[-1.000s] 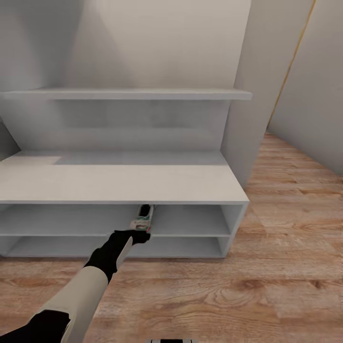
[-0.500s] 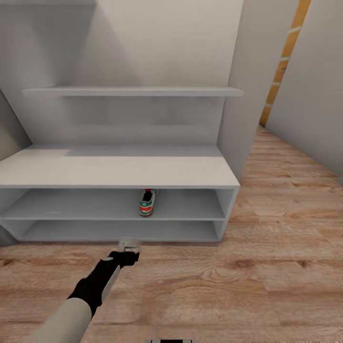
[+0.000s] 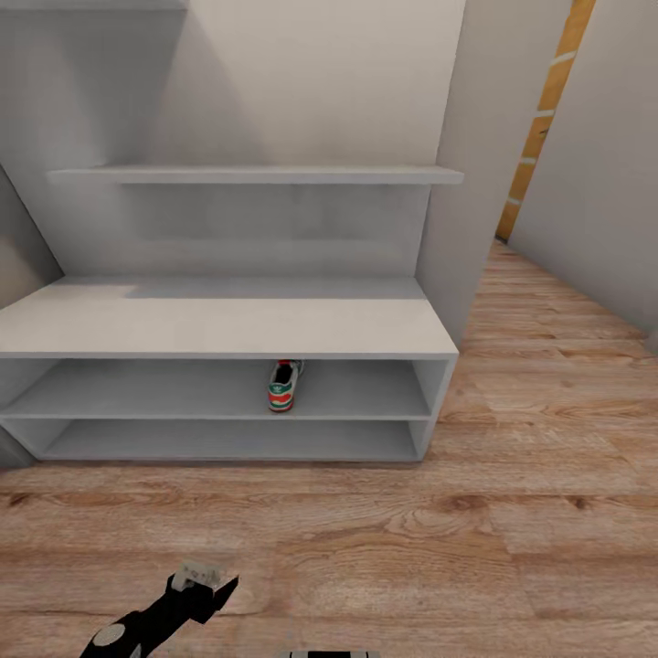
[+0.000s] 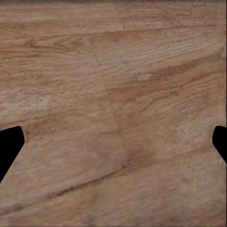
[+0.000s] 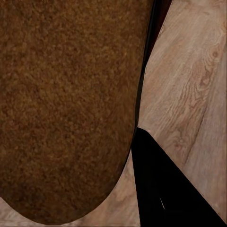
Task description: Pick up the two gym shoes and the two sandals from the corridor floor and place them onto the hallstand (shoe rack) in the corridor, making sure they are on the rack and not on the floor. Arrange them so the two gym shoes are next to each other and the two sandals are next to each other.
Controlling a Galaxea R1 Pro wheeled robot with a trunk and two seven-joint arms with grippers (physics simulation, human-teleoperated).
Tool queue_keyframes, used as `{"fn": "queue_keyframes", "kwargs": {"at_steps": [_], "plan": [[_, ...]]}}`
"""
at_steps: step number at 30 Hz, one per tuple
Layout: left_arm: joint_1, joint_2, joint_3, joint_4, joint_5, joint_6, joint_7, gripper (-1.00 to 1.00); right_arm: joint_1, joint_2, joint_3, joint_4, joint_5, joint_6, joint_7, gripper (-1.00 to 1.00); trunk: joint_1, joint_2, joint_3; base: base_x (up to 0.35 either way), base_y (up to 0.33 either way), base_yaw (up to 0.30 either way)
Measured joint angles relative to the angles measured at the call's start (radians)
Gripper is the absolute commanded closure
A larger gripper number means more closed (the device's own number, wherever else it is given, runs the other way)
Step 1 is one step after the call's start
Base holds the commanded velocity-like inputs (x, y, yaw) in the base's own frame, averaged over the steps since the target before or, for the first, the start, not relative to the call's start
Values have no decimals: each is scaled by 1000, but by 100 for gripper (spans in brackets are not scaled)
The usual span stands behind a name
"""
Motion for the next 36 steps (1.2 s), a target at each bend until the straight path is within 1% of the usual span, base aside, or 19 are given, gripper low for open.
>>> {"fn": "queue_keyframes", "kwargs": {"at_steps": [2,3,4,7,8,9,10,12,13,14,16,17,19,21,26,29,32,34,36], "plan": [[21,41,7,1,49,-29,-120,-100,0,21,1,-1,47,-19,0,100,0,0,0,0,0,0],[25,51,9,2,61,-35,-146,-100,0,24,0,-1,57,-24,1,100,0,0,0,0,0,0],[35,69,14,5,79,-47,-188,-100,0,29,1,-2,74,-32,1,100,0,0,0,0,0,0],[54,94,24,32,99,-76,-235,-100,0,35,0,-1,92,-42,2,100,0,0,0,0,0,0],[64,106,30,84,107,-125,-254,-100,0,37,0,0,100,-46,3,100,0,0,0,0,0,0],[66,109,39,117,111,-159,-257,-100,0,37,0,0,102,-48,3,100,0,0,0,0,0,0],[67,110,46,133,112,-174,-258,-100,0,38,-1,1,102,-48,3,100,0,0,0,0,0,0],[69,112,82,170,114,-213,-259,-100,0,44,0,2,104,-50,3,100,0,0,0,0,0,0],[70,112,92,176,114,-219,-259,-100,0,48,0,1,104,-51,3,100,0,0,0,0,0,0],[71,112,113,187,113,-230,-261,-100,0,63,0,-3,105,-52,2,100,0,0,0,0,0,0],[72,112,125,193,113,-236,-262,-100,0,78,-1,-9,104,-54,2,100,0,0,0,0,0,0],[73,111,133,197,113,-241,-263,-100,0,94,0,-15,105,-67,2,100,0,0,0,-6,6,0],[73,111,135,197,113,-242,-264,-100,0,101,-2,-16,104,-80,2,100,0,0,0,-65,57,0],[73,109,136,198,112,-244,-267,-100,0,120,-1,-15,106,-96,-1,100,0,0,0,-198,177,0],[73,108,137,199,111,-244,-267,-100,0,144,-2,-9,107,-102,-2,100,0,0,0,-228,204,0],[74,108,137,200,111,-244,-265,-100,0,170,-1,-10,108,-104,-3,100,0,0,0,-240,216,0],[75,108,138,200,111,-244,-264,-100,0,183,-1,-9,107,-108,-3,100,0,0,0,-243,221,0],[75,108,138,200,111,-244,-264,-100,0,187,-2,-7,107,-113,-3,100,0,0,0,-241,226,0],[75,108,138,200,111,-244,-263,-100,0,195,-1,-6,108,-130,-3,100,0,0,0,-233,234,0]]}}
